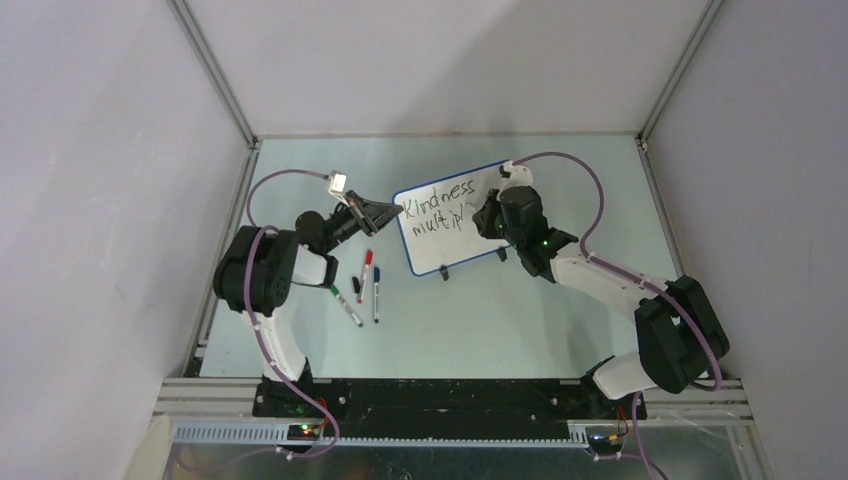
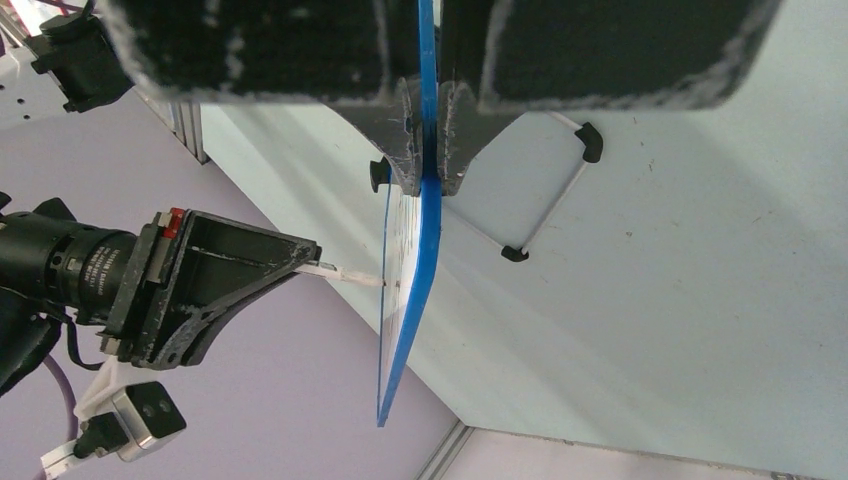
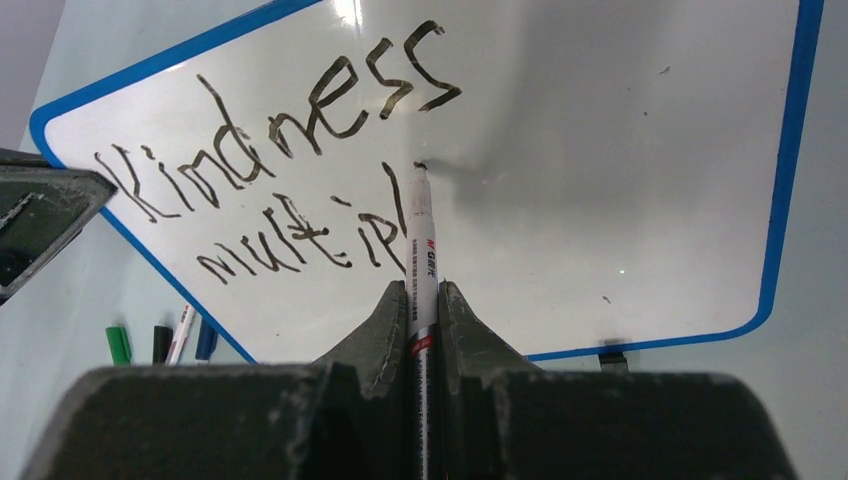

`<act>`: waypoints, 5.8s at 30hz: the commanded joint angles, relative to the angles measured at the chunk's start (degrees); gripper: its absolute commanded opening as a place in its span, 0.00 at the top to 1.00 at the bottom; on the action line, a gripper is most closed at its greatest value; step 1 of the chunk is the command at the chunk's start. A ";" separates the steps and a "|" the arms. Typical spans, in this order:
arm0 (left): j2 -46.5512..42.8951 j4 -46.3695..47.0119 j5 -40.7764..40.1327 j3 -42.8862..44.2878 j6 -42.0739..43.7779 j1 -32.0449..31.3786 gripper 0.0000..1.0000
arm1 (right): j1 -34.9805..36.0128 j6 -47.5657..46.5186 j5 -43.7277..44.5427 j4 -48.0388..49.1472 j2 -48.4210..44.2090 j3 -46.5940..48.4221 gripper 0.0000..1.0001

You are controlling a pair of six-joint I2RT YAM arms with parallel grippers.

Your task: Write a sentence on the whiteboard

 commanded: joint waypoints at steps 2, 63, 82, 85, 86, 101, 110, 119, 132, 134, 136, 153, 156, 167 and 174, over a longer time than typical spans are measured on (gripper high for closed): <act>-2.73 3.10 1.19 -0.37 2.40 0.12 1.00 | 1.76 -1.21 2.77 3.82 -4.81 -2.27 1.00; -2.87 3.10 1.27 -0.45 2.40 0.12 1.00 | 1.50 0.02 3.35 -1.32 0.67 0.68 1.00; -2.87 3.10 1.23 -0.46 2.40 0.12 1.00 | 3.04 0.11 5.25 -0.42 -3.74 -3.22 1.00; -2.91 3.10 1.20 -0.47 2.41 0.10 1.00 | 2.81 -0.44 6.50 1.80 -5.78 -4.57 1.00; -2.93 3.10 1.16 -0.51 2.47 0.12 1.00 | 2.53 -0.75 6.54 2.51 -6.05 -5.08 1.00; -2.61 3.14 1.20 -0.14 2.25 0.12 1.00 | 0.10 -2.17 3.13 5.94 -6.16 -6.84 1.00; -2.47 3.10 1.15 -0.20 2.18 0.17 1.00 | -0.59 -1.95 -0.21 7.26 -5.69 -6.98 1.00; -2.37 3.12 1.15 -0.20 2.14 0.13 1.00 | -0.94 -1.35 -0.09 6.67 -4.76 -6.19 1.00; -2.43 3.10 1.19 -0.27 2.05 0.21 1.00 | -1.13 -0.59 0.34 5.15 -3.00 -4.67 1.00; -2.41 3.10 1.18 -0.21 2.05 0.23 1.00 | -1.14 -0.69 0.32 5.07 -2.87 -4.43 1.00; -2.38 3.10 1.20 -0.20 2.05 0.14 1.00 | -1.23 -0.70 0.36 4.78 -2.52 -3.96 1.00; -2.42 3.12 1.24 -0.20 2.05 0.18 1.00 | -2.30 0.88 2.03 1.36 -0.84 -1.84 1.00; -2.47 3.10 1.23 -0.20 2.07 0.21 1.00 | -2.54 1.07 2.44 1.11 -1.10 -1.80 1.00; -2.47 3.10 1.28 -0.20 2.05 0.15 1.00 | -3.35 1.05 1.69 2.15 -1.51 -1.75 1.00; -2.37 3.10 1.31 -0.11 2.05 0.20 1.00 | -3.56 0.77 0.60 2.31 -0.97 -0.60 1.00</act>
